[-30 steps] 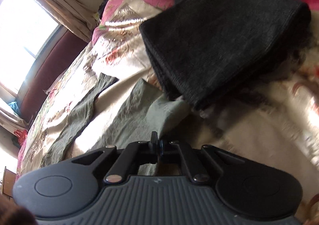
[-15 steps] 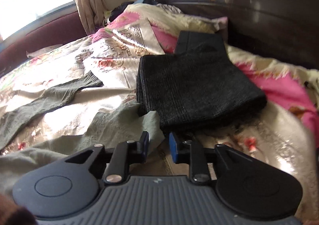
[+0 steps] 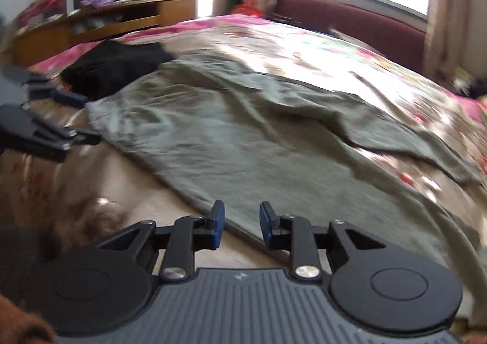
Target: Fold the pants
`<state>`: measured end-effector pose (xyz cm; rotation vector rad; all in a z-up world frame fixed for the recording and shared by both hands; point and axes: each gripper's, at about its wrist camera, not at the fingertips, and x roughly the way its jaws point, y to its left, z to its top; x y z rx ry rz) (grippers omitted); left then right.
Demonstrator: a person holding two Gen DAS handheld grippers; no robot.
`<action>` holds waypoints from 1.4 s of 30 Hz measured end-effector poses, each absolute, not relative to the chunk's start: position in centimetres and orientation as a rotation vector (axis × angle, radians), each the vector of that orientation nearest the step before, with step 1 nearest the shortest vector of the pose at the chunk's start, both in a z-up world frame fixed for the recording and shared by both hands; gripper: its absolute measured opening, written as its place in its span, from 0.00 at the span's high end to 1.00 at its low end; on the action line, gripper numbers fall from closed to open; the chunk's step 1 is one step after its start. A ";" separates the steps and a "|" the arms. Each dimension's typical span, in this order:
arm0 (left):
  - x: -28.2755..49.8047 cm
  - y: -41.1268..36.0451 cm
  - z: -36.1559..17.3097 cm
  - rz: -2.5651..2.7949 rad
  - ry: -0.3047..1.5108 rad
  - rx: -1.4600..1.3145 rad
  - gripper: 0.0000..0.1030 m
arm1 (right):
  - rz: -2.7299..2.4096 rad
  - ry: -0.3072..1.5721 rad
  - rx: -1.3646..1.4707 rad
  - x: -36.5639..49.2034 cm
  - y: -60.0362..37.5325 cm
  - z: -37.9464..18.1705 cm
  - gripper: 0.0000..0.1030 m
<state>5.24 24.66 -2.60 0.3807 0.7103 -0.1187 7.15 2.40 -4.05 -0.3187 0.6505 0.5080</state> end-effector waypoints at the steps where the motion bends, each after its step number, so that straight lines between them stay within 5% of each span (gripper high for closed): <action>1: 5.4 25.2 -2.9 -0.114 0.712 0.395 0.23 | 0.578 0.628 -0.376 7.0 5.0 -4.4 0.69; 3: 6.1 25.7 -3.5 -0.114 0.710 0.427 0.23 | 0.666 0.586 -0.467 6.9 8.2 -5.0 0.62; 8: 7.6 26.3 -4.4 -0.152 0.697 0.479 0.19 | 0.725 0.560 -0.594 8.6 13.9 -6.4 0.63; 9: 8.0 26.5 -4.3 -0.157 0.707 0.478 0.23 | 0.719 0.585 -0.584 9.3 14.4 -6.6 0.64; 10: 8.3 26.9 -4.2 -0.150 0.718 0.470 0.39 | 0.725 0.620 -0.554 10.0 14.6 -6.4 0.75; 12: 8.9 28.0 -4.4 -0.121 0.745 0.423 0.54 | 0.729 0.688 -0.488 11.0 15.0 -6.2 0.90; 16: 8.7 29.4 -4.1 -0.116 0.752 0.343 0.72 | 0.735 0.713 -0.457 10.4 16.6 -5.8 0.93; 27: 4.7 34.4 -2.2 0.007 0.812 0.301 0.73 | 0.866 0.759 -0.328 7.7 18.1 -3.5 0.77; 42: 0.0 24.7 4.6 -0.127 0.547 0.295 0.70 | 0.024 0.707 -0.072 -0.7 -8.3 1.2 0.69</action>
